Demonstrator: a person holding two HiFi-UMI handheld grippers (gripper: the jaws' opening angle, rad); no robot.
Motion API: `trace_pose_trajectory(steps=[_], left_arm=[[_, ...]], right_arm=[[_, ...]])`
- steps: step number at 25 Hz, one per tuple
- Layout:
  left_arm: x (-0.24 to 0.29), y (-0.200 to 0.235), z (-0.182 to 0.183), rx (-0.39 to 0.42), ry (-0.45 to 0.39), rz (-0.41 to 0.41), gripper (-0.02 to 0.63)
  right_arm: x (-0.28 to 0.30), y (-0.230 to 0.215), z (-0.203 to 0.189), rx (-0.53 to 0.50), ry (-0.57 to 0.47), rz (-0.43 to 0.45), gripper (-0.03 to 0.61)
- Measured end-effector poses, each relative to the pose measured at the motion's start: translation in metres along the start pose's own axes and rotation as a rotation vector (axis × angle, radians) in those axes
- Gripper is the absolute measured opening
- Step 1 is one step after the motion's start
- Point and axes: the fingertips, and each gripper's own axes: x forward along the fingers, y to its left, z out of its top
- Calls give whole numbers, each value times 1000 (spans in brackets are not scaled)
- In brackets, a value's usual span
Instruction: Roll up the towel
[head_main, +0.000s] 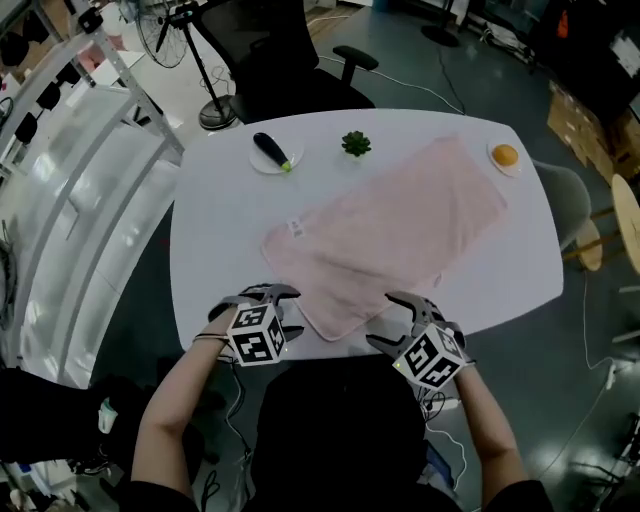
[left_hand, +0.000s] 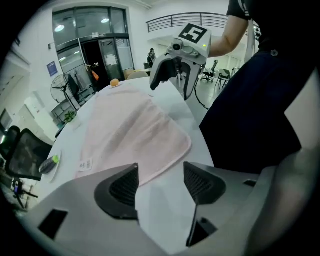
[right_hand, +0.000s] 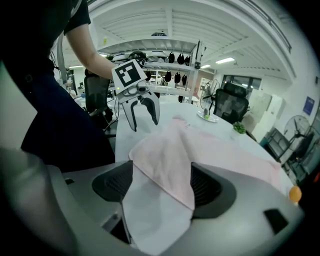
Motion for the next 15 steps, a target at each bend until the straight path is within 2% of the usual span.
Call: trace_pose_trajectory(steps=[2, 9, 15], left_arm=[[5, -2, 0, 30, -22, -11, 278], [24, -16, 1, 137, -38, -78, 276], [28, -20, 4, 167, -48, -99, 201]], right_arm=[[12, 16, 3, 23, 10, 5, 374], [49, 69, 8, 85, 39, 95, 342], [79, 86, 6, 41, 86, 142, 226]])
